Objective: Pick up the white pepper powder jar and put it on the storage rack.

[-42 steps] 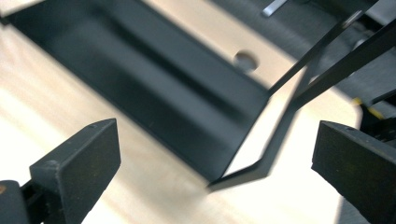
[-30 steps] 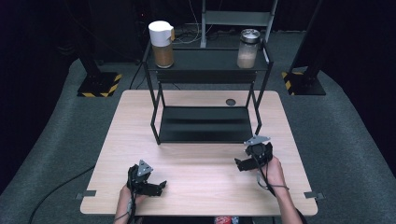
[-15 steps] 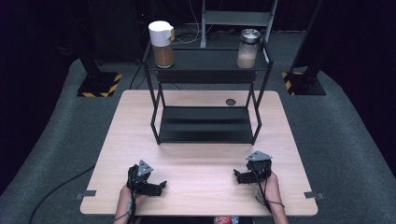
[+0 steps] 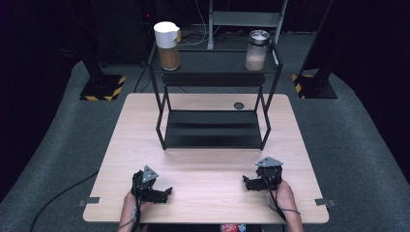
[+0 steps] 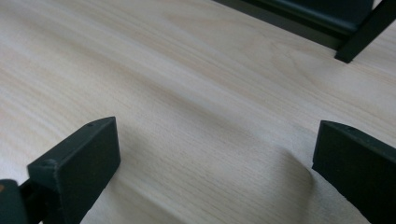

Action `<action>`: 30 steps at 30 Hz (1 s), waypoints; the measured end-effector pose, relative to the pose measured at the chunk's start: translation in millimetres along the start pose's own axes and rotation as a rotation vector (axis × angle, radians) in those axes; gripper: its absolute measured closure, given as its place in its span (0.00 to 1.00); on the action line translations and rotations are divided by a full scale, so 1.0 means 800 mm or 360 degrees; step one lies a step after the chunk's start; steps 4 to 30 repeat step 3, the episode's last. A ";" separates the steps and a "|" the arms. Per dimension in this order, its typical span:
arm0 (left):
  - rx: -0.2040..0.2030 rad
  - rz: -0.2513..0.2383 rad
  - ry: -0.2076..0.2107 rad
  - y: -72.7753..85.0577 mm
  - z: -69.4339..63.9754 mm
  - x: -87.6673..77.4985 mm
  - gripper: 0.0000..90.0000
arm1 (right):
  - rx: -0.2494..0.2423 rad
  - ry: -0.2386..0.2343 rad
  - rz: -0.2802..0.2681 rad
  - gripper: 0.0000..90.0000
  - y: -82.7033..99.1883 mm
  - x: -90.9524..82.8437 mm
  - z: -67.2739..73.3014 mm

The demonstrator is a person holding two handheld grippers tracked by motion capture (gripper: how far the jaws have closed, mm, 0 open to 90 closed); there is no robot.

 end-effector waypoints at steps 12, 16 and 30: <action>0.0001 0.0000 -0.0001 0.000 0.000 0.000 0.00 | 0.0071 -0.0032 0.0012 0.00 -0.001 0.002 0.001; 0.0001 0.0000 -0.0001 0.000 0.000 0.000 0.00 | 0.0071 -0.0032 0.0012 0.00 -0.001 0.002 0.001; 0.0001 0.0000 -0.0001 0.000 0.000 0.000 0.00 | 0.0071 -0.0032 0.0012 0.00 -0.001 0.002 0.001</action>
Point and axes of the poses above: each handheld gripper's, and its own axes: x roughly forward along the jaws, y roughly out of its underside, z roughly to its left, the point moved 10 cm from there along x, roughly forward along the jaws, and after that the axes turned 13 degrees about -y, right-handed, at the moved point
